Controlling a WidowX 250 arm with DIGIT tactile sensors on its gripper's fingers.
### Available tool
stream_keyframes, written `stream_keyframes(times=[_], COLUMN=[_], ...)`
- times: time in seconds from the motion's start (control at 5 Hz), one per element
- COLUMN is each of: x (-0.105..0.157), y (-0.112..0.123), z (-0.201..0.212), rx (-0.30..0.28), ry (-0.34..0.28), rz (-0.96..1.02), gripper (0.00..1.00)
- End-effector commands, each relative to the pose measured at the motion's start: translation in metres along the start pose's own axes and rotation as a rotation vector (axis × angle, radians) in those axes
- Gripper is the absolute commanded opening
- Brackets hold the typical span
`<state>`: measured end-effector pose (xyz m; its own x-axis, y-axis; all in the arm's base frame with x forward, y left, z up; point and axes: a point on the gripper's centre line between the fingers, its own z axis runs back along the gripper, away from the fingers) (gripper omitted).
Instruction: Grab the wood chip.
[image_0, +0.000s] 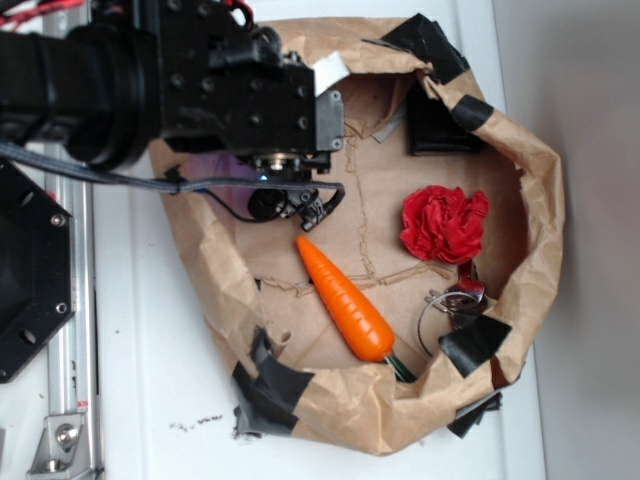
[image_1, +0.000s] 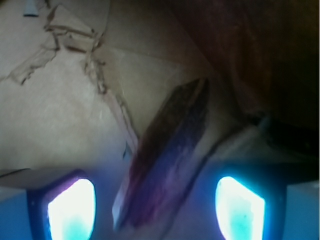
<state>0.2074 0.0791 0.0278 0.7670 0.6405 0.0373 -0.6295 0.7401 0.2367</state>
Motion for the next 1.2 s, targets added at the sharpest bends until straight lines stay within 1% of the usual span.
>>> stream_keyframes(times=[0.0,0.2,0.4,0.6,0.8,1.0], x=[0.006,0.005,0.006,0.002,-0.006,-0.009], y=[0.000,0.000,-0.005,-0.019,-0.025,-0.022], z=[-0.013,-0.011,-0.018,-0.033,-0.028,-0.019], rx=[-0.013,-0.013,-0.027,-0.063,-0.099,-0.097], ry=[-0.008,-0.016,-0.020,-0.005,-0.032,-0.058], rz=[0.094,0.102,0.089,0.000,-0.007,0.007], gripper=[1.00,1.00,1.00,1.00,0.00,0.00])
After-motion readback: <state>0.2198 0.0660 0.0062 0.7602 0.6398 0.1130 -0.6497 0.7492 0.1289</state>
